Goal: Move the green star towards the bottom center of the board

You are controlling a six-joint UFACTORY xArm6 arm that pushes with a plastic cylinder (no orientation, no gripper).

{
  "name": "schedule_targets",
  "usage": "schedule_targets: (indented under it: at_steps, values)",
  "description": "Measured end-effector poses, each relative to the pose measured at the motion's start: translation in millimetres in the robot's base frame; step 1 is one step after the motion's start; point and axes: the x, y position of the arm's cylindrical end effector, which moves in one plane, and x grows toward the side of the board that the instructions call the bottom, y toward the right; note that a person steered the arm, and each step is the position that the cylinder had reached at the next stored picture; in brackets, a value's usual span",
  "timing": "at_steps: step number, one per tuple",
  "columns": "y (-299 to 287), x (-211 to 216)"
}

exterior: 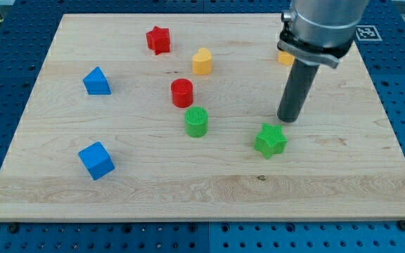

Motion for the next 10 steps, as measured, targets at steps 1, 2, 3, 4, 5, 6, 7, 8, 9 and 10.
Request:
schedule_targets:
  at_steps: [1,2,3,4,5,6,7,8,9,10]
  values:
    - [-25.8,26.9]
    - [-25.4,48.3]
    - [-25.4,49.5]
    - [-32.2,73.6]
    - [-38.2,78.1]
    - [-20.3,45.9]
    - [48.5,64.4]
    - [86.1,123.0]
    - [89.6,160.4]
    - [79.0,159.7]
